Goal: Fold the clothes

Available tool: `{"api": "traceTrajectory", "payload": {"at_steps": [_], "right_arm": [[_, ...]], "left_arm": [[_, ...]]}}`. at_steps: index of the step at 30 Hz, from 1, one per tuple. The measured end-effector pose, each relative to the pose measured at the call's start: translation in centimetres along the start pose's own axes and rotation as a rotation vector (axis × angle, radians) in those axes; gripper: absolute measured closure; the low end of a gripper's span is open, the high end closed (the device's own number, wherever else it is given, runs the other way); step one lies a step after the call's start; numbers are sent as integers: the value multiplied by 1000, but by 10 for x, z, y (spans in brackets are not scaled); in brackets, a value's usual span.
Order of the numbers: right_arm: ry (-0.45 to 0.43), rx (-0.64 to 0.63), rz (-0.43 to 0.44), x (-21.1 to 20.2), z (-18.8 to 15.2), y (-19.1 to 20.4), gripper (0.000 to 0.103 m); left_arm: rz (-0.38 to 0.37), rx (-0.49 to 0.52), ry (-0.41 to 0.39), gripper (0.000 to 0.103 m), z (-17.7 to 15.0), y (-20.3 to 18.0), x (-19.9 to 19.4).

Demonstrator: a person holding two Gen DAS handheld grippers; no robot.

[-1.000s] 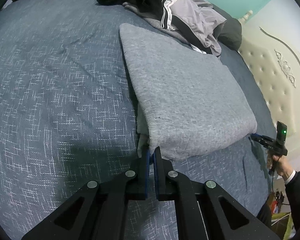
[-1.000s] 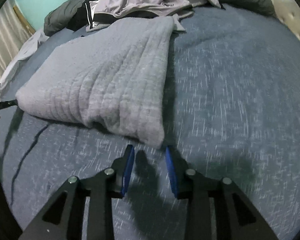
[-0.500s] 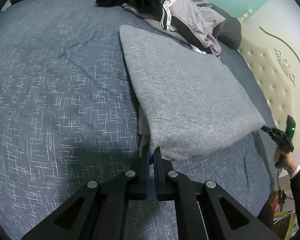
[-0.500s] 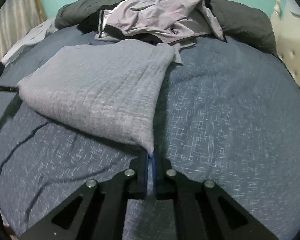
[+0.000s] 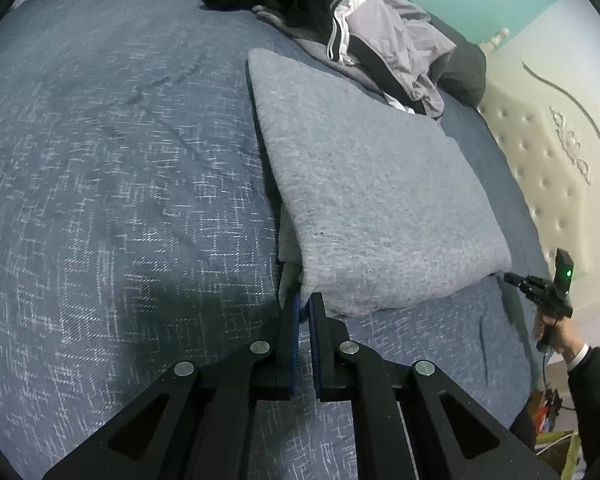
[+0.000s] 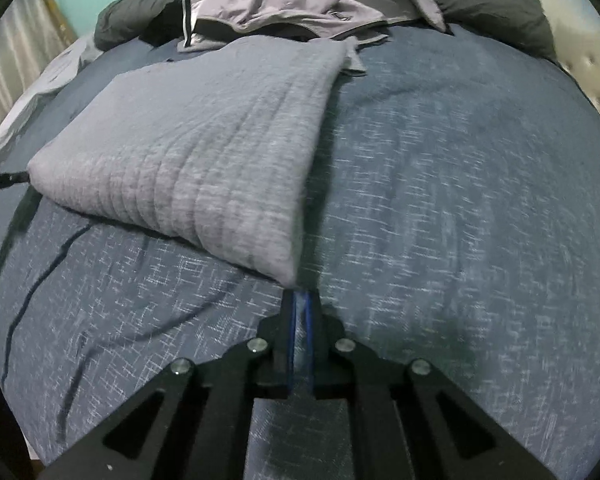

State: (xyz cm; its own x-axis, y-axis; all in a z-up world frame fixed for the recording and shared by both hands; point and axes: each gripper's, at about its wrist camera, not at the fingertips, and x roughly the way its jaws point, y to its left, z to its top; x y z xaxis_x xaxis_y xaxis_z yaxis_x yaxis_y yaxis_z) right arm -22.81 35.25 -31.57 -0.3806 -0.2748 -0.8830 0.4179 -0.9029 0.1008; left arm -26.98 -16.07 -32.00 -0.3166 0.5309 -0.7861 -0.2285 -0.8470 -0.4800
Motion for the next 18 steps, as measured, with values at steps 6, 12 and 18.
{"api": "traceTrajectory", "payload": {"at_steps": [6,12,18], "right_arm": [[-75,107,49,-13,-1,-11,99],[-158,123,103,-20,17,1,99],[-163,122,110,-11,37,12,99]], "left_arm": [[-46,-83,-44,97,-9,12,-19],[-105,-148,-60,87,-14,7,-19],[-157,-235,-84,63,-24,-7,-7]]}}
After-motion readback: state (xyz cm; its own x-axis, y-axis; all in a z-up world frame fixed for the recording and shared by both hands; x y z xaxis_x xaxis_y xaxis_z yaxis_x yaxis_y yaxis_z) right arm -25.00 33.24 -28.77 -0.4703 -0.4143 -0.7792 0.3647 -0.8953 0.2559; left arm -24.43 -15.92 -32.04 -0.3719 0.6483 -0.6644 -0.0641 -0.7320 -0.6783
